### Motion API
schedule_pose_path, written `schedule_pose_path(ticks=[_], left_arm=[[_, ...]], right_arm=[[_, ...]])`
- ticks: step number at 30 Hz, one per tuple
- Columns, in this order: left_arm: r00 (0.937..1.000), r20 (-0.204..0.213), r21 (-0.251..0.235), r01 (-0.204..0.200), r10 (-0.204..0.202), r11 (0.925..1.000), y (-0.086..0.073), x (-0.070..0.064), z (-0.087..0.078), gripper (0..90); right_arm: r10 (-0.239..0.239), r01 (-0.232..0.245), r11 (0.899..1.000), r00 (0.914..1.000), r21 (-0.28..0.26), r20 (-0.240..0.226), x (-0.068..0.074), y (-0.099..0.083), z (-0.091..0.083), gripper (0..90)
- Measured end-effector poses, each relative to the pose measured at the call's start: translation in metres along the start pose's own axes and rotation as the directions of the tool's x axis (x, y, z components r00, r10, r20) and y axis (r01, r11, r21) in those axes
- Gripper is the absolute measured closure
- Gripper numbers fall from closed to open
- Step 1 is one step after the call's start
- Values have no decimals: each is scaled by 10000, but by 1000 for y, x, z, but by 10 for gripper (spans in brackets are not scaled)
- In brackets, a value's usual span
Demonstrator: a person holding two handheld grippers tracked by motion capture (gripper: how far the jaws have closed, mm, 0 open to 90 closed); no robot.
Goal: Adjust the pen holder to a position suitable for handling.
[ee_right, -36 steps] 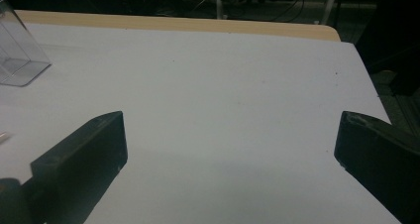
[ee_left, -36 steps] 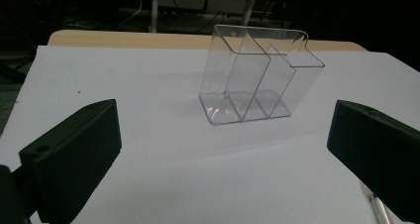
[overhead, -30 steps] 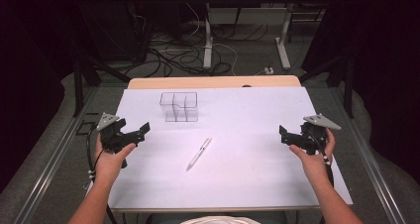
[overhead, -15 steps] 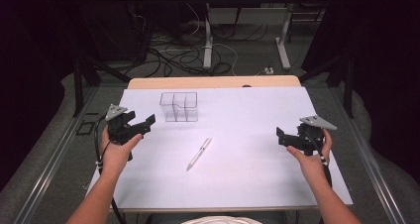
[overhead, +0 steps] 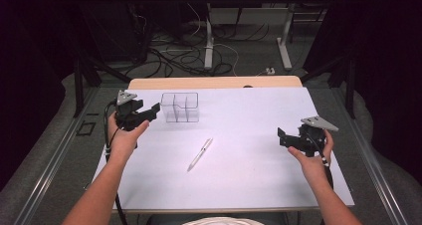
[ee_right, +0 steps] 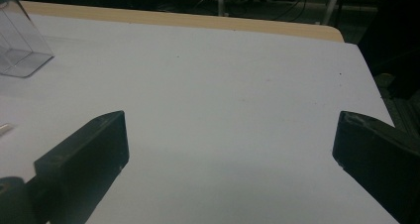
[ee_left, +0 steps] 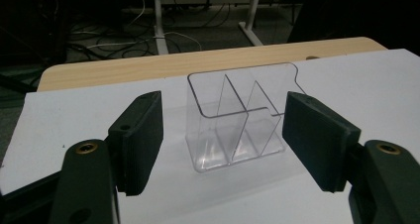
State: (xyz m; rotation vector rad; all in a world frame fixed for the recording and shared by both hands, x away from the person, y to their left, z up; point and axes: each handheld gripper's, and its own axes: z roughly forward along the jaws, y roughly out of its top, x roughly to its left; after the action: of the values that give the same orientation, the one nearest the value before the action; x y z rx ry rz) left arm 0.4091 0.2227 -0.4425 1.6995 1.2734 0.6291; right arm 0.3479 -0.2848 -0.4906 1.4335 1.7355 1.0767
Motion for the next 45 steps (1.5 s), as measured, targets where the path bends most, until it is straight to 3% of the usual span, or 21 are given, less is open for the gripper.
schedule_pose_path(ticks=[10, 31, 45], left_arm=[[9994, -263, 28, 203, -202, 9998, 19, -1, 8, 370], [9972, -568, 1001, 545, -490, 9935, 43, -1, 32, 488], [9941, -865, 1907, 807, -652, 9783, 46, 1, 58, 597]], right_arm=[[-41, 41, 10000, 10000, -26, -52, 1, 0, 1, 9], [62, -60, 9998, 9999, 184, -133, -1, -2, 3, 34], [118, -115, 9997, 9998, 194, -189, -2, -4, 5, 42]])
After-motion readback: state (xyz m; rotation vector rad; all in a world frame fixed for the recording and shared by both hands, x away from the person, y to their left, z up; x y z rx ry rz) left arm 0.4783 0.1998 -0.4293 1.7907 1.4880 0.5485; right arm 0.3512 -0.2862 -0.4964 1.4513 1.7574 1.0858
